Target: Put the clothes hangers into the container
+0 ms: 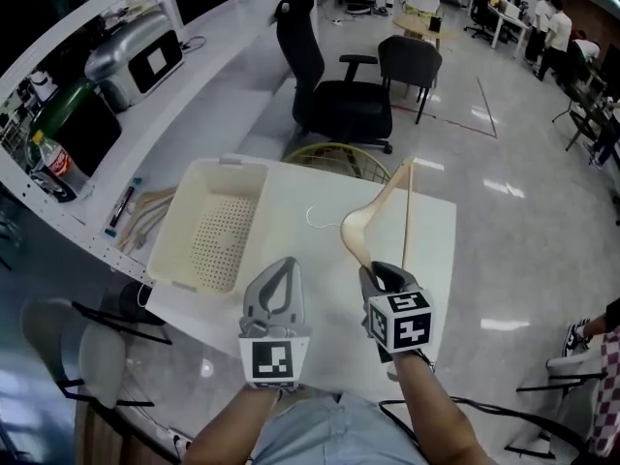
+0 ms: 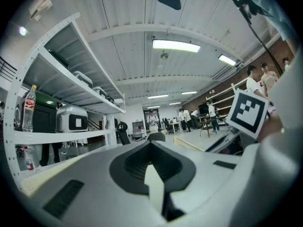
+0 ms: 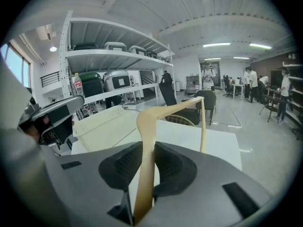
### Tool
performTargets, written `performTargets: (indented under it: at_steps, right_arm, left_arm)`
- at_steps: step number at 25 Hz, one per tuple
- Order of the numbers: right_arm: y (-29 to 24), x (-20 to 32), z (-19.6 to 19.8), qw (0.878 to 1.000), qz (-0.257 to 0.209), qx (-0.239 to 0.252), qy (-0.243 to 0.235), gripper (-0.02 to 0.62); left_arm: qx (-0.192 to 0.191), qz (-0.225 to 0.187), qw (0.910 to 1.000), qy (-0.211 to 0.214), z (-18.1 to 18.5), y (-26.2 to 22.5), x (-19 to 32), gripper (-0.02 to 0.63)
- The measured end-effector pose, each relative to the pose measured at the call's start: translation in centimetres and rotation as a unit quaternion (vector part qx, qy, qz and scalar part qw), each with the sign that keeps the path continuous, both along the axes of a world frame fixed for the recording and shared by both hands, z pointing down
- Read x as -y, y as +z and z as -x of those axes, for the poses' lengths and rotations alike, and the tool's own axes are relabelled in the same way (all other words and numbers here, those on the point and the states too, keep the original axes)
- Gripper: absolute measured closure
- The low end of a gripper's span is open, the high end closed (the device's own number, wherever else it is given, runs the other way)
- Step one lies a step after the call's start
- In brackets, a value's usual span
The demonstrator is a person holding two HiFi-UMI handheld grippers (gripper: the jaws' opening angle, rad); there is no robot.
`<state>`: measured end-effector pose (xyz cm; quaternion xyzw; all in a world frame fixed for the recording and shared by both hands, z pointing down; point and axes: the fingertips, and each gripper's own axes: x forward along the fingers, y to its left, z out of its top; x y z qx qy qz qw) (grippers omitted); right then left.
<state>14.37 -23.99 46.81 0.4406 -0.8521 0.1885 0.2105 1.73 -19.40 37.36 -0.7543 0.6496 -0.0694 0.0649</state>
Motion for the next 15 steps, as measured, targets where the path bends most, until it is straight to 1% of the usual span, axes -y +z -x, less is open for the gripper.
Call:
performTargets:
  at_steps: [3, 5, 9, 15]
  right_arm:
    - [-0.2, -1.0, 0.2, 1.0, -0.001, 0.004, -0.021, 0.506]
    - [-0.3, -1.5, 0.2, 0.999, -0.002, 0.006, -0.033, 0.506]
    - [-0.5, -2.4, 0.5, 0.998, -0.001, 0.012, -0.054, 0.506]
    - [-0.7, -2.9, 2.2, 0.997, 0.0, 0.018, -0.074, 0.506]
  left_arm:
    - [-0.016, 0.001, 0.9996, -0.025, -0.1, -0.4, -1.4, 0.595]
    - [-0.013, -0.003, 0.9993, -0.036, -0.4, -0.6, -2.1, 0.595]
    - [0.011, -0.011, 0.9987, -0.048, -0.4, -0.5, -3.5, 0.594]
    - [0.002, -0.008, 0.9974, -0.072, 1.1, -0.8, -4.5, 0.594]
